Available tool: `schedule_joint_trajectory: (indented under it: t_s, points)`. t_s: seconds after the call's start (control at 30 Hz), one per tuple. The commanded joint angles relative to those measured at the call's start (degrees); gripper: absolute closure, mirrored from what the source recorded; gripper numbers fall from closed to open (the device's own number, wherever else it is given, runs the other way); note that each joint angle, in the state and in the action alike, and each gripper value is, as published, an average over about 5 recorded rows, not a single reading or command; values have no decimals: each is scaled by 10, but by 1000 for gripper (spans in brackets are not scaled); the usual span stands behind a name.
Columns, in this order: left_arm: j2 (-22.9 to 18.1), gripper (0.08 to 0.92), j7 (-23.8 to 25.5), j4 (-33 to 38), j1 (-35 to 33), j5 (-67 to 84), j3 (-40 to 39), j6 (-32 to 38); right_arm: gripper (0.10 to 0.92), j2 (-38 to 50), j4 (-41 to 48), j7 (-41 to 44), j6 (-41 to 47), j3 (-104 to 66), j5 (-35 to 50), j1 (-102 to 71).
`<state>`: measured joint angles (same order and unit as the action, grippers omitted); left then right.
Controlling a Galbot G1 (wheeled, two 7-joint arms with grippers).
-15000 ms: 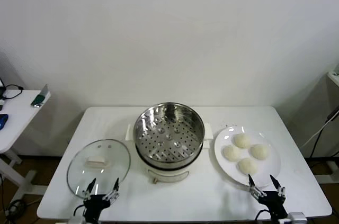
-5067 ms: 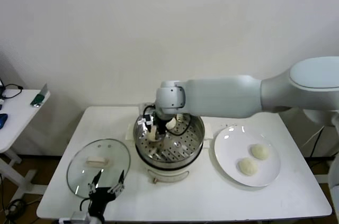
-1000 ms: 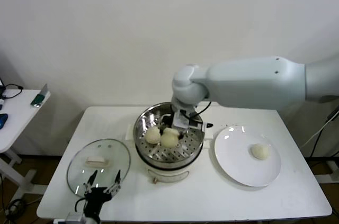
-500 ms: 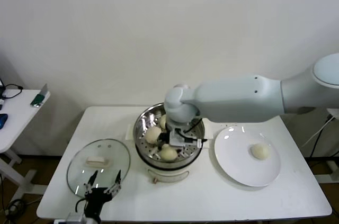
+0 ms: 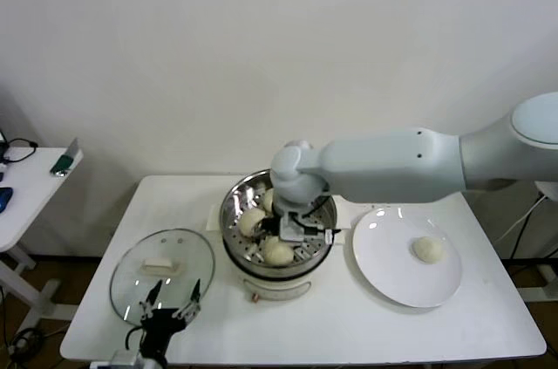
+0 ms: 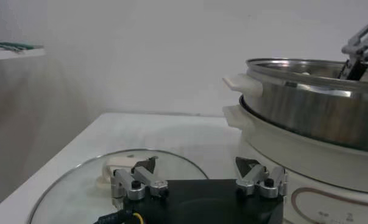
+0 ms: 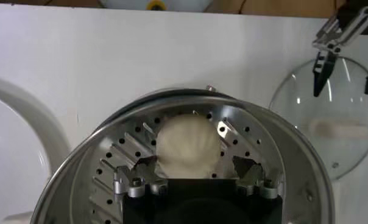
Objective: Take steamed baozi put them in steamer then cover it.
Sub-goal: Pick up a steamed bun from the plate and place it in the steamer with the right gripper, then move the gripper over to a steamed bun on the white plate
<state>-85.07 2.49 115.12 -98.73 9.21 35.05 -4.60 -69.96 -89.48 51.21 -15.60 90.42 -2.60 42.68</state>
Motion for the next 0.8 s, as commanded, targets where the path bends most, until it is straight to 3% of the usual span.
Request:
schedule_joint_trajectory:
  t_s: [0.03,0.2,0.3,0.53,0.8]
  points:
    - [0,177,0,-1,1,-2,-1,-1,203,77,27,33,-12,7,98,88]
    - [1,177,0,-4,3,-4,-6,0,203,167,81,91,34,83,254,179]
    - [2,177,0,-8,6,-3,-8,0,203,230,93,112,77,140,293,206]
    - [2,177,1,-7,12,-1,-12,0,203,382,92,99,161,191,248,136]
    - [0,177,2,-7,7,-3,-12,-1,203,423,152,74,205,28,145,-79]
